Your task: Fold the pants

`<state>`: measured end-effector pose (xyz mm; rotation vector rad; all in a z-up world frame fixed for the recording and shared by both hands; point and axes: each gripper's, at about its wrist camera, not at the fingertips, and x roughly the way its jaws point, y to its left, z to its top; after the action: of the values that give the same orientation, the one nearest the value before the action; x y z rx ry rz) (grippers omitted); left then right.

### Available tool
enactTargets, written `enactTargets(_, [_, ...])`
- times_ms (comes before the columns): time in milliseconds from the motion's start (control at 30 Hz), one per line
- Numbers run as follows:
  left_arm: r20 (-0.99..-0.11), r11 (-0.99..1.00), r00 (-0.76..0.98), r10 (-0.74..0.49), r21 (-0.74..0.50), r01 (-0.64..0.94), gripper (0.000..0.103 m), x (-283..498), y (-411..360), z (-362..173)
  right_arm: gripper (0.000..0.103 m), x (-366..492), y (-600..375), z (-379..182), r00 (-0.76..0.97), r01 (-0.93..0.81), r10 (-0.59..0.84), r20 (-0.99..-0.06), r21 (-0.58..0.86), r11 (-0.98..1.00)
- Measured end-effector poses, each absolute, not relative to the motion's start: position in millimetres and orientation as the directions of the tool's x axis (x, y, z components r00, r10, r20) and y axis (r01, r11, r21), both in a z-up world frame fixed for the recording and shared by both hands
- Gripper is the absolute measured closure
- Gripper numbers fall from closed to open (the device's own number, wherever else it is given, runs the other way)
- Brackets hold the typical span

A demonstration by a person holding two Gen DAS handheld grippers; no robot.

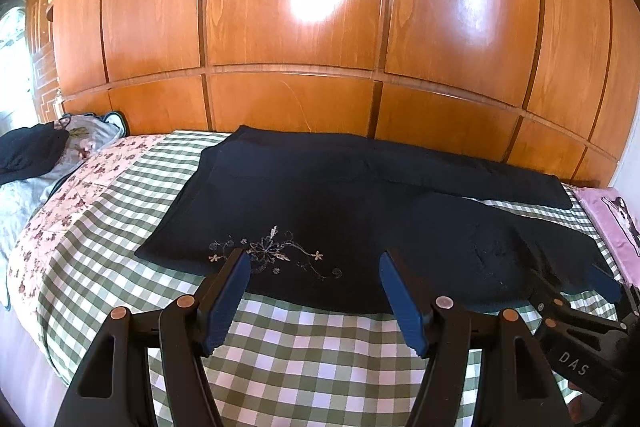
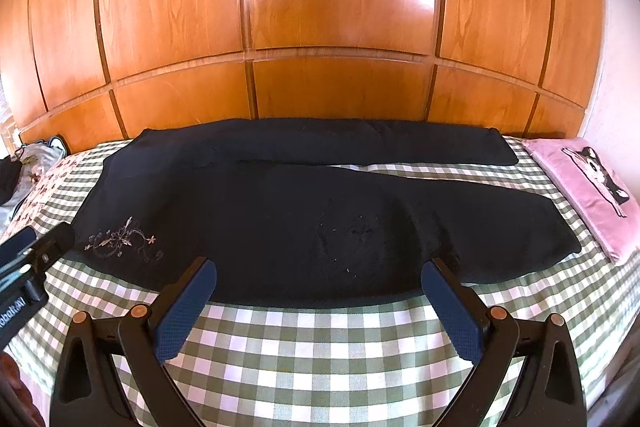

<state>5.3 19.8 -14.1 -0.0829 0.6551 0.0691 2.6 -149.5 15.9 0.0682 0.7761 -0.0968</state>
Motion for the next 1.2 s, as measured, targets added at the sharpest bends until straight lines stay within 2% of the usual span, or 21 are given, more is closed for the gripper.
enactTargets(600, [-0.629,0.994,0.776,0.043,-0.054,-0.099,0.035,9,25,-21,0.0,4,-156,0,0.682,0.102,-0.031,-0.731,0.053,0.993])
enactTargets(733, [-0.655,0.994,0.756,-0.005,-0.083,-0.065,0.035,14,28,-31,0.0,5,-169,-9,0.665,0.082,0.07,-0.743,0.166,0.983])
enactTargets(800, [-0.679,0.988,0.729,-0.087,-0.154,-0.026,0.03,20,35,-41,0.0,5,-181,-15,0.653,0.081,0.145,-0.743,0.26,0.962])
enactTargets(833, [-0.685,0.979,0.716,-0.131,-0.203,-0.016,0.023,21,42,-48,0.0,4,-192,-20,0.641,0.076,0.21,-0.738,0.333,0.94])
enactTargets(900, [-0.698,0.959,0.688,-0.197,-0.284,-0.013,0.021,25,56,-60,0.0,0,-214,-29,0.627,0.091,0.296,-0.721,0.445,0.891])
enactTargets(1033, [-0.719,0.933,0.661,-0.214,-0.352,-0.081,0.012,30,94,-79,0.0,-11,-263,-44,0.616,0.17,0.347,-0.707,0.55,0.818])
enactTargets(1200, [-0.747,0.877,0.635,-0.196,-0.424,-0.228,0.009,46,158,-105,0.002,-34,-338,-61,0.653,0.328,0.318,-0.687,0.635,0.699])
